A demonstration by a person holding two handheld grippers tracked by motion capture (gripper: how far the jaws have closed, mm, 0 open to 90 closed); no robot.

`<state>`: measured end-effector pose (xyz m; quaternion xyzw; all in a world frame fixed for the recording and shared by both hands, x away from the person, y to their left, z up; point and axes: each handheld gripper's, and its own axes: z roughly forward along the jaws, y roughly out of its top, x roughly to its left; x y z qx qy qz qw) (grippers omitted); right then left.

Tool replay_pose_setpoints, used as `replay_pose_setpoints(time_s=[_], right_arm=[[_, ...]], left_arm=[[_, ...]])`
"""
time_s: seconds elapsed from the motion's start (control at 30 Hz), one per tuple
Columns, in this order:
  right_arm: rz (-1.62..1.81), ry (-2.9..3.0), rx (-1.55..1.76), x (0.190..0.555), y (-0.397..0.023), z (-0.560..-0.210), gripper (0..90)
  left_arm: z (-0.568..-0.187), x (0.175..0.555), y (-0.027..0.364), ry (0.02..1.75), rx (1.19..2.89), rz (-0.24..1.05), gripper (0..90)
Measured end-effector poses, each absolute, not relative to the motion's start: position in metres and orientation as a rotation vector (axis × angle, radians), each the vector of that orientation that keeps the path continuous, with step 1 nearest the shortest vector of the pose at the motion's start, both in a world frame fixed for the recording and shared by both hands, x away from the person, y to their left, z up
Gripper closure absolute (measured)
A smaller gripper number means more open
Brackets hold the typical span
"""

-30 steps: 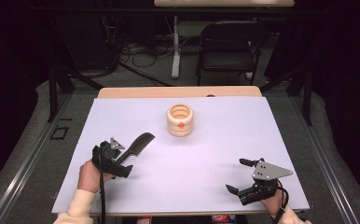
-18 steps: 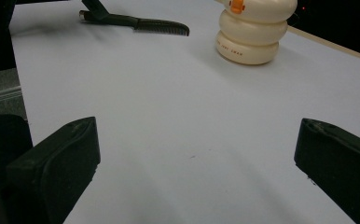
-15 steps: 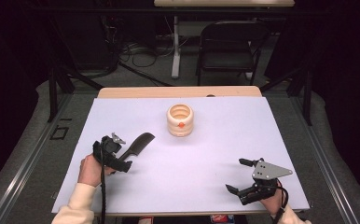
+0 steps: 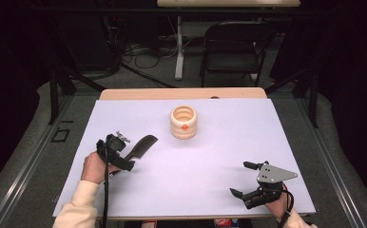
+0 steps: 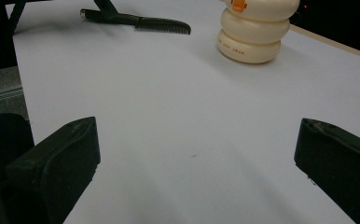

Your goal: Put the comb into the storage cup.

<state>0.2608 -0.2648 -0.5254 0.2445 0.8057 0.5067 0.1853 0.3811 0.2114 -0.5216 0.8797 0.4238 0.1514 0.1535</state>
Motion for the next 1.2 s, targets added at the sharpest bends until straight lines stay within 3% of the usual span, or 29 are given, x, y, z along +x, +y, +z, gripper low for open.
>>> replay_pose_setpoints(time_s=[0.2,0.83,1.2], right_arm=[[1.427,2.273,0.69,0.261,-0.265,-0.526,0.0],[1.426,2.274,0.689,0.262,-0.265,-0.526,0.0],[1.425,2.28,0.695,0.262,-0.264,-0.526,0.0]], left_arm=[[-0.519,0.383,0.211,1.202,2.544,0.411,7.2],[-0.525,0.395,0.206,1.228,2.578,0.299,52.9],[-0.529,0.403,0.207,1.254,2.594,0.204,61.2]])
